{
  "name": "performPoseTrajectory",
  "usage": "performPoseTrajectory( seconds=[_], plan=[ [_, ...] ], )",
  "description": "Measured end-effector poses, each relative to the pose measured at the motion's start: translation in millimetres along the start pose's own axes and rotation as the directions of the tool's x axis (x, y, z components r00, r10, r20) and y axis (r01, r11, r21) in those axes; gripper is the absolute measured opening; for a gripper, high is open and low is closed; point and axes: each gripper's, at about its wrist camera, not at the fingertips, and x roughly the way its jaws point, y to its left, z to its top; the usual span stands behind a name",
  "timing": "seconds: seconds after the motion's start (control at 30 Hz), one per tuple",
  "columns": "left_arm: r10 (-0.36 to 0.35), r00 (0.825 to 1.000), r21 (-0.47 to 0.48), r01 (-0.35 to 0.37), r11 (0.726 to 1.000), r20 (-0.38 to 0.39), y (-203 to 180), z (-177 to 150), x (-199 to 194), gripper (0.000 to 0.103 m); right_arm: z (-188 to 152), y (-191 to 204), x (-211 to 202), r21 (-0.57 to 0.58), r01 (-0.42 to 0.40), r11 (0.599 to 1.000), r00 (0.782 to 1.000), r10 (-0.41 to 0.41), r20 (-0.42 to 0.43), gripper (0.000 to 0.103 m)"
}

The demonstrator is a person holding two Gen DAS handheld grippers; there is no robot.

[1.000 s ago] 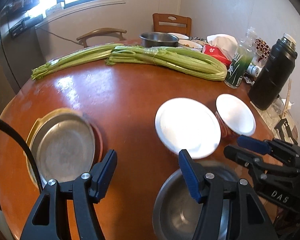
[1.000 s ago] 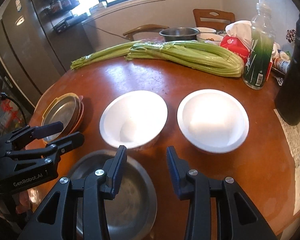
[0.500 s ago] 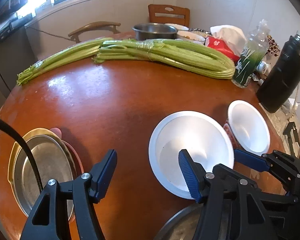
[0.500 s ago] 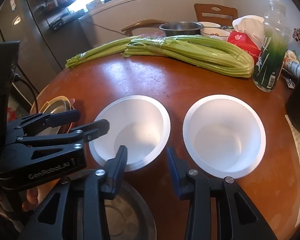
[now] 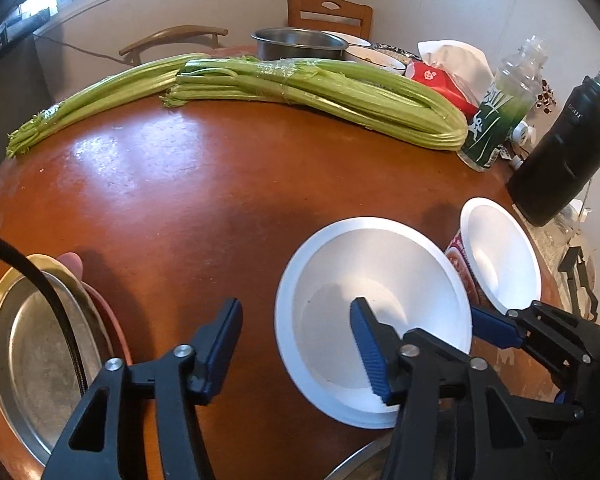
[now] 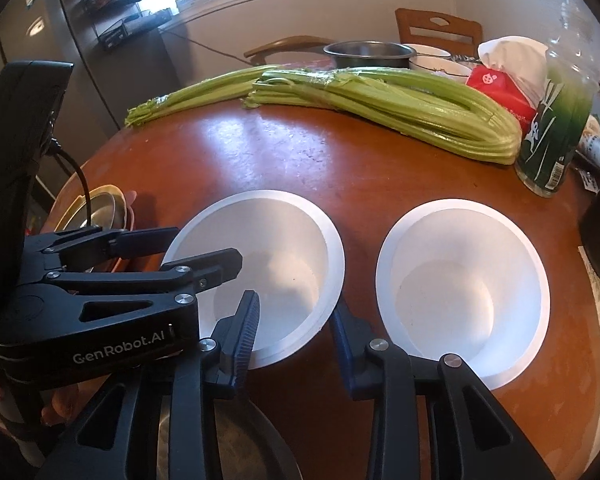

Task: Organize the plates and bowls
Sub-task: 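Grasp the rim of the first red-printed paper bowl with the left tool, then carry the paper bowl with the left tool and lower it into the steel bowl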

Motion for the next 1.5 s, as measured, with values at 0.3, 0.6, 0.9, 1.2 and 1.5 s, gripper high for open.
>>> performPoseTrajectory(
  seconds=[0.3, 0.6, 0.9, 1.2, 1.5],
  plan=[
    [-0.017, 1.000, 0.003, 0.016, 1.000, 0.026, -2.8, -0.1, -10.9, 0.039, 3.8, 7.5, -4.1, -0.013, -0.008, 1.000, 1.000, 0.008, 0.015, 0.033],
    [-0.015, 0.997, 0.009, 0.015, 1.000, 0.080, -6.2, 1.2, -41.1, 0.040, 7.1, 18.6, -29.5, -0.035, -0.007, 0.999, 0.997, 0.009, 0.075, 0.034],
    [-0.010, 0.992, 0.017, 0.008, 1.000, 0.125, -11.3, -8.0, -72.1, 0.040, 1.4, 30.7, -59.0, -0.065, -0.007, 0.998, 0.992, 0.015, 0.127, 0.034],
    [-0.012, 0.988, 0.030, 0.007, 1.000, 0.152, -21.1, -25.7, -101.0, 0.040, -12.7, 42.0, -92.0, -0.094, -0.004, 0.996, 0.986, 0.020, 0.164, 0.035],
    [-0.021, 0.992, 0.035, 0.017, 0.999, 0.123, -28.7, -53.7, -110.2, 0.040, -40.0, 44.4, -109.1, -0.116, -0.025, 0.993, 0.988, 0.042, 0.146, 0.035]
  ],
)
